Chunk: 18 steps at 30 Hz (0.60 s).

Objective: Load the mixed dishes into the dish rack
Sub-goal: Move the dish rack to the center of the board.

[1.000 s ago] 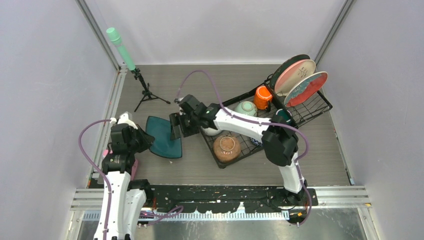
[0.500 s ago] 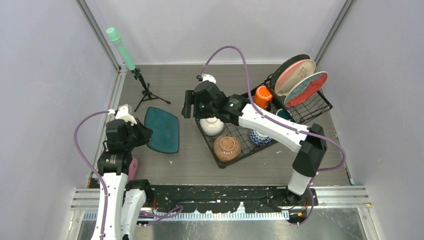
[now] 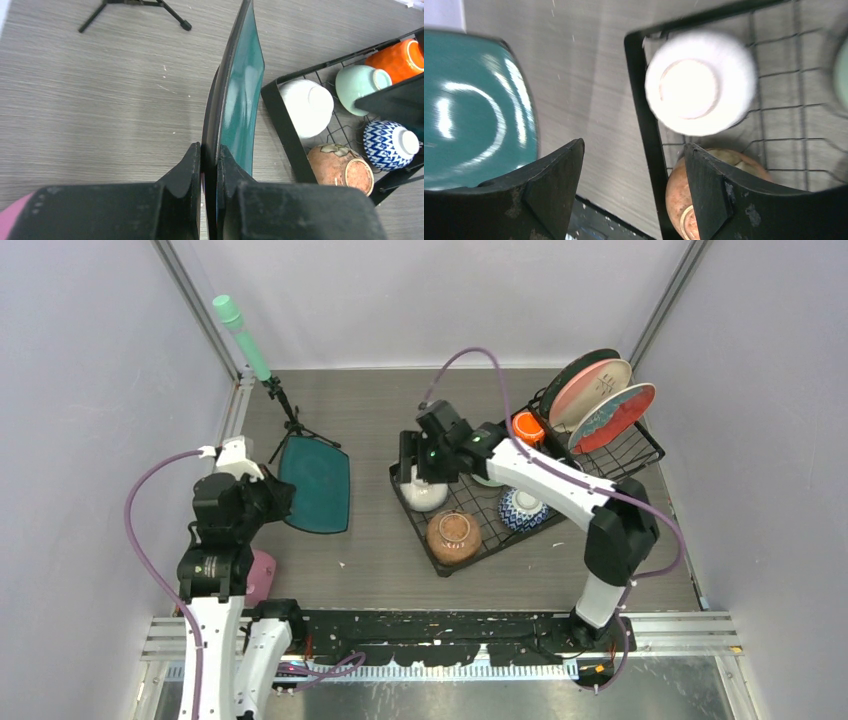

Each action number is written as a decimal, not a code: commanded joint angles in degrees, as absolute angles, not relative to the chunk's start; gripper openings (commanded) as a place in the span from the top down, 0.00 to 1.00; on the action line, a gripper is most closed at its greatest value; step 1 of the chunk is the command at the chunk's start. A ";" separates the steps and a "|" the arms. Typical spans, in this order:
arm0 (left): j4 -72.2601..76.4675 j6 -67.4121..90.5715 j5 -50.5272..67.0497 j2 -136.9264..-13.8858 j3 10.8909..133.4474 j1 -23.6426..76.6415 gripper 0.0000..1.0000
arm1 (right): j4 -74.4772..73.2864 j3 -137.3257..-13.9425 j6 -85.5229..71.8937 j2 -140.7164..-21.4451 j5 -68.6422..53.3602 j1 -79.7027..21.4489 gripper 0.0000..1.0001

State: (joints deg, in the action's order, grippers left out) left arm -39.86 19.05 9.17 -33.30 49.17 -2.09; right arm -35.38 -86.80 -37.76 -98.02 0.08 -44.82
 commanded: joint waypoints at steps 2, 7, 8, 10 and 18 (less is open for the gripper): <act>-35.23 17.46 4.20 -31.49 57.25 -1.76 1.00 | -38.57 -90.66 -35.96 -102.39 -4.30 -49.58 0.21; -35.90 17.23 2.37 -31.35 59.13 -1.78 1.00 | -38.80 -89.87 -36.12 -106.03 -2.89 -50.98 0.21; -35.91 17.15 2.30 -31.32 59.39 -1.82 1.00 | -38.75 -89.85 -35.97 -106.71 -2.57 -51.20 0.21; -36.14 16.93 1.91 -31.40 60.12 -1.76 1.00 | -38.80 -90.29 -35.19 -108.00 -4.90 -51.39 0.22; -37.62 14.88 0.49 -31.73 63.32 -1.76 1.00 | -38.66 -95.36 -32.53 -113.56 -10.38 -55.12 0.21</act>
